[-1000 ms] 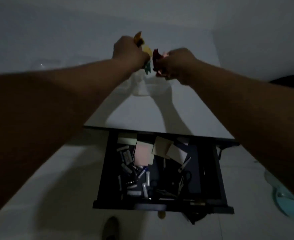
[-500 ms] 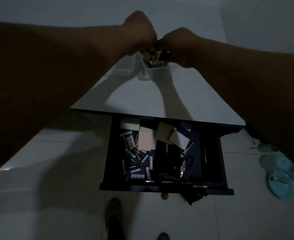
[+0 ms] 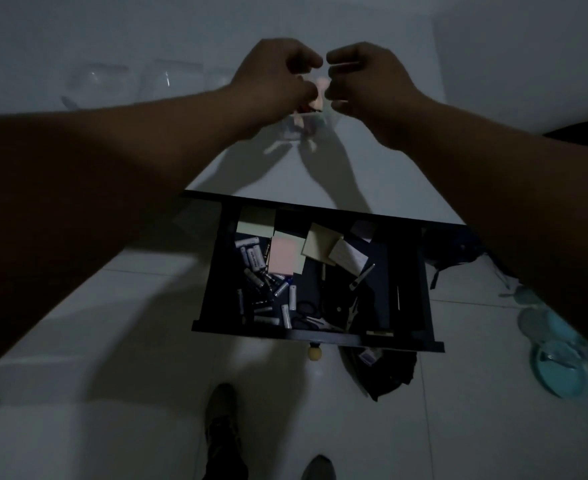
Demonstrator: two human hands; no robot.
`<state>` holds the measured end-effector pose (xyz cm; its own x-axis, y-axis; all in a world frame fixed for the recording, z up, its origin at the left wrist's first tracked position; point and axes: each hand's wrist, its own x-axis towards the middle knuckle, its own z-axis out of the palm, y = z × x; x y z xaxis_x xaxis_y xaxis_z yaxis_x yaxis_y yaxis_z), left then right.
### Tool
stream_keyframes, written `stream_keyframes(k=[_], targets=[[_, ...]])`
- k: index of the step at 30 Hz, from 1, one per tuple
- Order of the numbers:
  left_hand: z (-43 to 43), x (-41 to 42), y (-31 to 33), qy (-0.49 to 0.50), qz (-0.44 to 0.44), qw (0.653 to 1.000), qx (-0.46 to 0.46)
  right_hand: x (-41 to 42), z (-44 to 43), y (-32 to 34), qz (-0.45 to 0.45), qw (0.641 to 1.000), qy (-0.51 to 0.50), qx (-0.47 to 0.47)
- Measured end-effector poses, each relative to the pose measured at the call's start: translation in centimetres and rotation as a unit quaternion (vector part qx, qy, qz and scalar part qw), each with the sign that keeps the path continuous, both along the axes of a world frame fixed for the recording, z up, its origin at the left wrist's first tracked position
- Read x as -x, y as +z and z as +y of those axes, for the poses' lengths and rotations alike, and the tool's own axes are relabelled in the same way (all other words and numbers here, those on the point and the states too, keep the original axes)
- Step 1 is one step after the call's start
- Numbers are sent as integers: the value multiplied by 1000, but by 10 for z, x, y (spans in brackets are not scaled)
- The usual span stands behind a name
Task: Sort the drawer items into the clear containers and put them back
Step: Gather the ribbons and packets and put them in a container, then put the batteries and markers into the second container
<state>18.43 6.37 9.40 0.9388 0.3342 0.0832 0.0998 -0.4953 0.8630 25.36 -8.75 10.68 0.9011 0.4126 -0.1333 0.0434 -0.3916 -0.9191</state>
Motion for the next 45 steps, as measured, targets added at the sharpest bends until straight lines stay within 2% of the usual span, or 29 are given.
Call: stream_keyframes(k=[5,10,16,20,30,34,38,42,45], targets=[[-22,52,-10,8,-19,999,38,31,-34,-15,36,997,13,-64],[-34,92,-34,12,14,998,52,64,-70,-49,40,997,47,-44],[-50,110,-35,17,38,998,50,94,-83,-56,90,993,54,-59],[-55,124,-43,13,69,997,26,104,-84,-68,96,992,68,-43],[-28,164,-121,-10,160,986,46,139,-95,-138,76,993,75,56],[-20,165,-140,-32,195,980,-26,141,-103,-162,81,991,56,93],[-13,164,-151,-153,230,936,-220,140,-106,-180,25,969,143,198],[-17,160,-161,-201,238,909,-278,141,-94,-189,-17,929,225,293],[-26,156,-172,-193,187,912,-310,146,-82,-196,-15,910,265,318]])
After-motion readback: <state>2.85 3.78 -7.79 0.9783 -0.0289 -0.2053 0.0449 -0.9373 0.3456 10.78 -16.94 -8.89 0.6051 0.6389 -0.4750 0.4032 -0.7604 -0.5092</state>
